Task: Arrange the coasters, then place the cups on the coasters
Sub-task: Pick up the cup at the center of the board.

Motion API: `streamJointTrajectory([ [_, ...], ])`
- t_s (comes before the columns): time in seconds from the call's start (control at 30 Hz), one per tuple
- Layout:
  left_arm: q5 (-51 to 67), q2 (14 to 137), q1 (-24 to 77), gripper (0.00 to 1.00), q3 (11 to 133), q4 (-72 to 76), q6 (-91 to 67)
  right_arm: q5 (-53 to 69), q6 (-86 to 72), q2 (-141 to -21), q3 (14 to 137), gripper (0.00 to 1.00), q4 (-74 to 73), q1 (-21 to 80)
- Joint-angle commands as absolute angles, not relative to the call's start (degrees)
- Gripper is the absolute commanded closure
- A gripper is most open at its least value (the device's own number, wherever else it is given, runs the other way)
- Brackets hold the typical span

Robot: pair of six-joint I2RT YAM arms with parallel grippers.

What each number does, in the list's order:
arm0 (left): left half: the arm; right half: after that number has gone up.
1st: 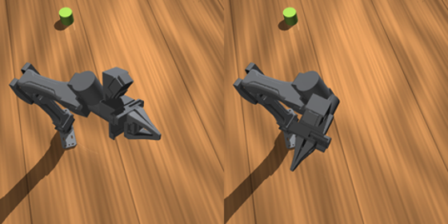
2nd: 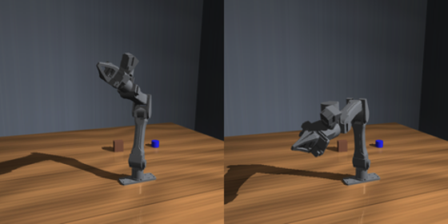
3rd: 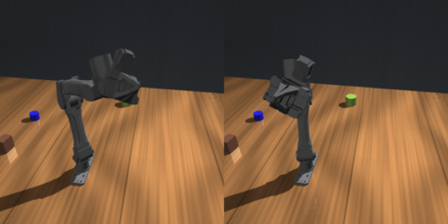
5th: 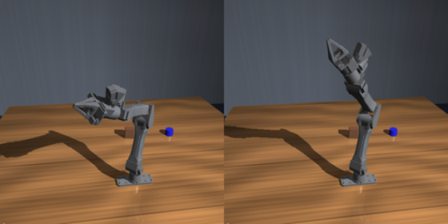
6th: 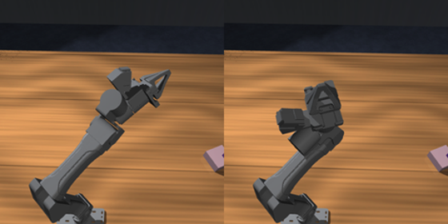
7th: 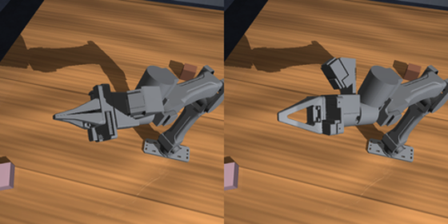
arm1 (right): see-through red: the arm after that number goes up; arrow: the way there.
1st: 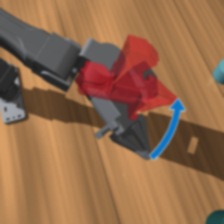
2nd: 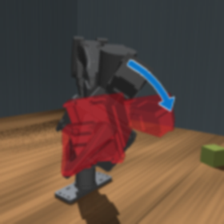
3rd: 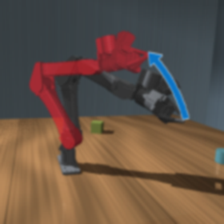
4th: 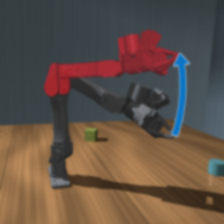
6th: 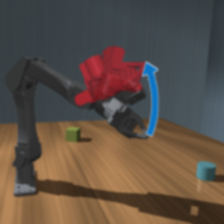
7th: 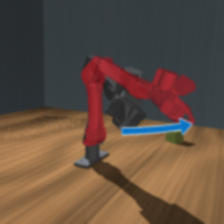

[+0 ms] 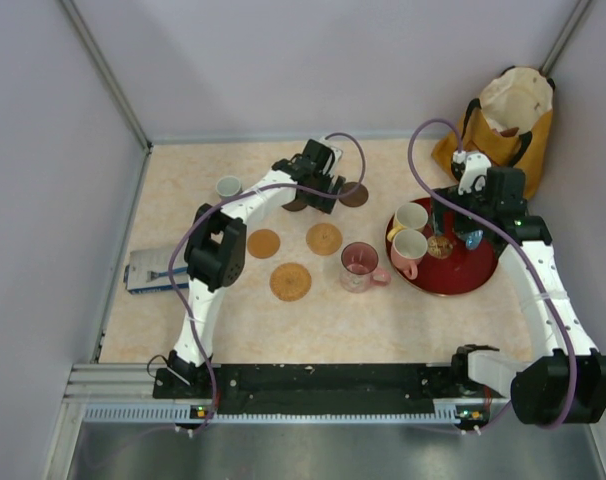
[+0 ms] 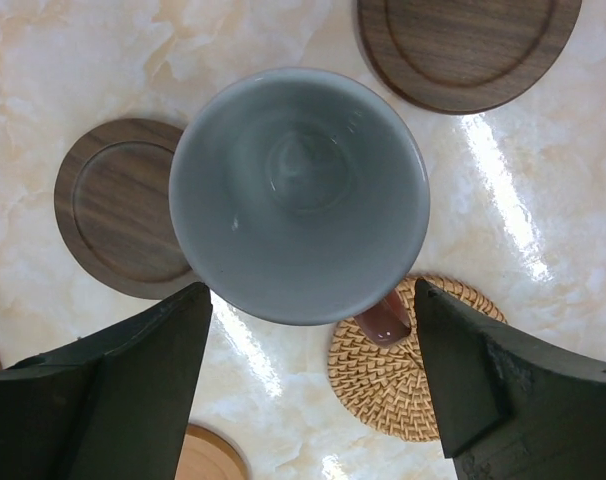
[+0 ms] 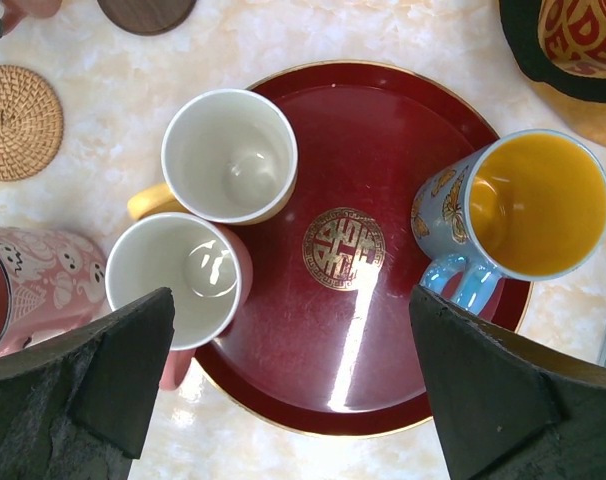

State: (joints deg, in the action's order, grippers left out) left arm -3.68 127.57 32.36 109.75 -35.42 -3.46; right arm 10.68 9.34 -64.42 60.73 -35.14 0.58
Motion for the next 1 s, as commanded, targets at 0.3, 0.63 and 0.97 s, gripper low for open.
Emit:
streamJointTrajectory([
  [0.3, -8.1, 126.2, 32.3, 0.35, 108.7, -32.4, -4.1, 12.2, 9.4, -62.8, 60.0, 0.01, -32.7, 0.3],
  [0.63, -6.4, 126.9, 32.2, 0.4, 108.2, -31.9, -4.5, 12.2, 9.4, -62.6, 60.0, 0.01, -32.7, 0.3],
  [0.97, -5.5, 127.0, 32.3, 0.47, 107.8, -31.7, -4.6, 12.7, 9.5, -62.8, 59.9, 0.01, -32.6, 0.3],
])
